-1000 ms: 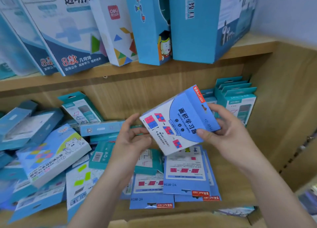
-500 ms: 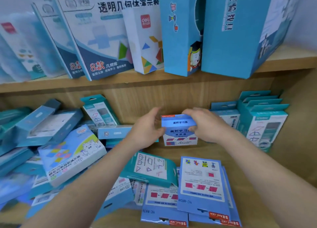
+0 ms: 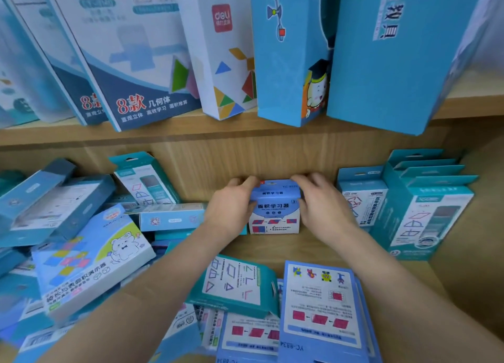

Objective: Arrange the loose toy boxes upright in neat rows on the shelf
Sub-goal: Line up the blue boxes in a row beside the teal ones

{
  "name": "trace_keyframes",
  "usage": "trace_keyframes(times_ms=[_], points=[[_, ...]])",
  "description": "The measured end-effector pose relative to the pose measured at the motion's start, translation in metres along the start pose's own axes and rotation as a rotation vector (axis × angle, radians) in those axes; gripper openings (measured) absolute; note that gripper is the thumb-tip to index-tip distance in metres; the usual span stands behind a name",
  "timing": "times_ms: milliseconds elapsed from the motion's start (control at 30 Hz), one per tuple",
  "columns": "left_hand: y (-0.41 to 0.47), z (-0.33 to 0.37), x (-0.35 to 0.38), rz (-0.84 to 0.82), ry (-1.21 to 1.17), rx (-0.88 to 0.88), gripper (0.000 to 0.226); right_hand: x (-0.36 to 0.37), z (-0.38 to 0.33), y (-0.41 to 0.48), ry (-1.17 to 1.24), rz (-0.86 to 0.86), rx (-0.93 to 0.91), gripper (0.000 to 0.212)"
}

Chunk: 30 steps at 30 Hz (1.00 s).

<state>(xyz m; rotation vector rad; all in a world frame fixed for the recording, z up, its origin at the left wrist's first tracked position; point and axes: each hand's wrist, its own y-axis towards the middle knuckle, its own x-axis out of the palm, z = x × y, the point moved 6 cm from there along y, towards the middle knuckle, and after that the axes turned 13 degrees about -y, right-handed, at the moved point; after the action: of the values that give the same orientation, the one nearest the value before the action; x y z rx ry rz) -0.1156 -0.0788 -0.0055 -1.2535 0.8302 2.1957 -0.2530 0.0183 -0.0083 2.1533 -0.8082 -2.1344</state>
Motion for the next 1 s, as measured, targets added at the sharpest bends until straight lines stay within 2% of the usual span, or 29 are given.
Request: trace_keyframes(times_ms=[300, 633, 833, 1000], points=[[0.005, -0.002, 0.000, -0.025, 0.080, 0.037, 0.030, 0.015, -0.001, 0.000, 0.134, -0.105, -0.003, 0.046], [0.006, -0.001, 0.003, -0.012, 0.048, 0.049, 0.031, 0.019, 0.003, -0.003, 0.091, -0.180, -0.018, 0.054], [0.006, 0.000, 0.002, 0.011, 0.052, 0.021, 0.028, 0.008, 0.016, -0.019, 0.285, -0.228, 0.020, 0.055], [0.012, 0.022, 0.013, -0.008, 0.038, 0.056, 0.029, -0.001, 0.038, -0.039, 0.398, -0.147, 0.149, 0.051]])
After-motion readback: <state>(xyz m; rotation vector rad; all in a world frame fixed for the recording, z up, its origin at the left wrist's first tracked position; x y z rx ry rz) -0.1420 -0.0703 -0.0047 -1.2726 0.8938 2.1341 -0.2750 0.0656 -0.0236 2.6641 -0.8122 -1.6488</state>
